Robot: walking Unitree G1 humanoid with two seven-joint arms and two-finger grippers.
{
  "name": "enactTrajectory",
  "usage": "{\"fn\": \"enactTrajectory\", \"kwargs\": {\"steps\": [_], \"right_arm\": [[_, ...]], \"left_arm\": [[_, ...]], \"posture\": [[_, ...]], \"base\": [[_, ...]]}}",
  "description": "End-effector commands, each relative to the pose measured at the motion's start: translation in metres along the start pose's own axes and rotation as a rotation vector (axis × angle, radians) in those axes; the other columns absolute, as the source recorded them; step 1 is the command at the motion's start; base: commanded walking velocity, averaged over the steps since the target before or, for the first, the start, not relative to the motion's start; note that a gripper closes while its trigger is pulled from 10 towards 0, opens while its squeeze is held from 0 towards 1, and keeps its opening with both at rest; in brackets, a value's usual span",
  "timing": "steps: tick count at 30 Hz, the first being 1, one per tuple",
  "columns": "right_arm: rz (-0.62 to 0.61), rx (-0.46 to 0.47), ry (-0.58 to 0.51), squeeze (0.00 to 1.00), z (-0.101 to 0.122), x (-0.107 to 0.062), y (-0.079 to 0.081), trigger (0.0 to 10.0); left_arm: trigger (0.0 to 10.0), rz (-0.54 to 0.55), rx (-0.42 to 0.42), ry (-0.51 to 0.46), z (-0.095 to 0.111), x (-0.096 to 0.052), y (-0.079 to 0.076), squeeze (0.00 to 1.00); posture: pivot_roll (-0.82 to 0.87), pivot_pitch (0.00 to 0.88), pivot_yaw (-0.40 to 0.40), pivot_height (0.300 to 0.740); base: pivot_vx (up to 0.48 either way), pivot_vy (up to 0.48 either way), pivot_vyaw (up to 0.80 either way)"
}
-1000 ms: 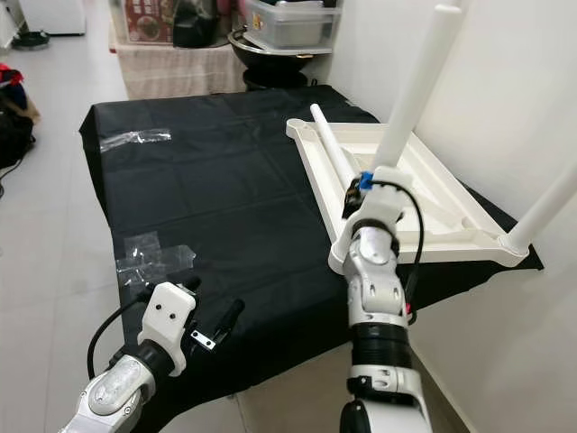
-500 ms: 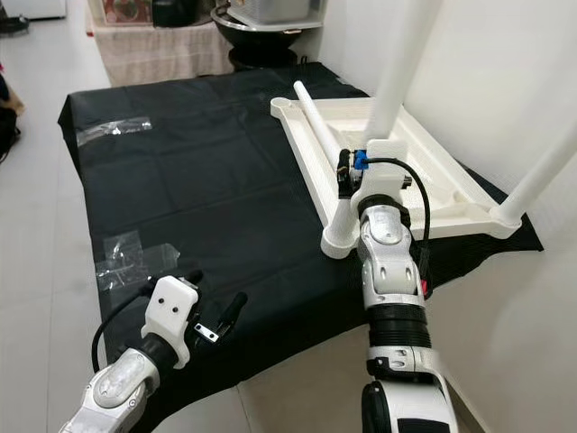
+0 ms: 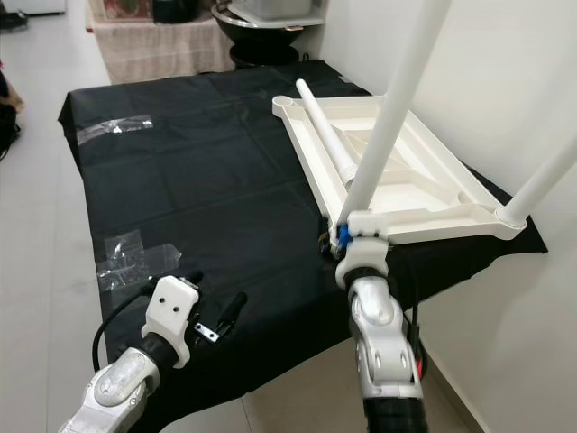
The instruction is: Building children table
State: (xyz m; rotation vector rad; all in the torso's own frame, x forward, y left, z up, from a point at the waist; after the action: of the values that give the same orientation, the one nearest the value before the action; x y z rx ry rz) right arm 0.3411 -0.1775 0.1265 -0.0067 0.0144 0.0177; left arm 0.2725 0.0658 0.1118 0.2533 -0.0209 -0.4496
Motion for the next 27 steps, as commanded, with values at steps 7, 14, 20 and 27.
{"fn": "enactTrajectory", "kwargs": {"steps": [7, 14, 20, 27], "right_arm": [[0.21, -0.041, -0.014, 0.0, -0.004, -0.024, 0.032, 10.0], [0.422, 0.033, -0.059, 0.0, 0.012, -0.025, 0.072, 10.0], [0.335, 0.086, -0.072, 0.0, 0.031, 0.011, 0.09, 10.0], [0.258, 0.107, -0.075, 0.0, 0.045, 0.042, 0.096, 10.0]], "left_arm": [[10.0, -0.01, -0.002, 0.009, -0.005, -0.001, -0.002, 0.0], [10.0, -0.007, -0.002, 0.008, -0.005, -0.001, -0.001, 0.0], [10.0, 0.06, -0.042, -0.01, 0.003, 0.0, 0.013, 0.0], [10.0, 0.117, -0.03, -0.044, 0.015, 0.002, 0.029, 0.0]], "posture": [[0.03, 0.009, -0.076, 0.74], [0.03, 0.017, -0.075, 0.74], [0.04, 0.025, -0.079, 0.74], [0.05, 0.037, -0.085, 0.74]], "base": [[0.0, 0.0, 0.0], [0.0, 0.0, 0.0], [0.0, 0.0, 0.0], [0.0, 0.0, 0.0]]}}
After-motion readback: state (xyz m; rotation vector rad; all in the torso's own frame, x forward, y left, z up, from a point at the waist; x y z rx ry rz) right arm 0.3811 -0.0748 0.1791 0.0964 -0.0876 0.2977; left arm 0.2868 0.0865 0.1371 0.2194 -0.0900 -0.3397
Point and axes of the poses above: a point about 5 cm out from each wrist's last joint towards the gripper, its own x axis pointing out of the wrist towards the gripper, its own z axis along the axis of the wrist's last joint, y = z × x, the point moved 6 cm from there along x, pointing out of the wrist towards the gripper, and after that the axes turned 9 degrees about x, right-handed, at the moved point
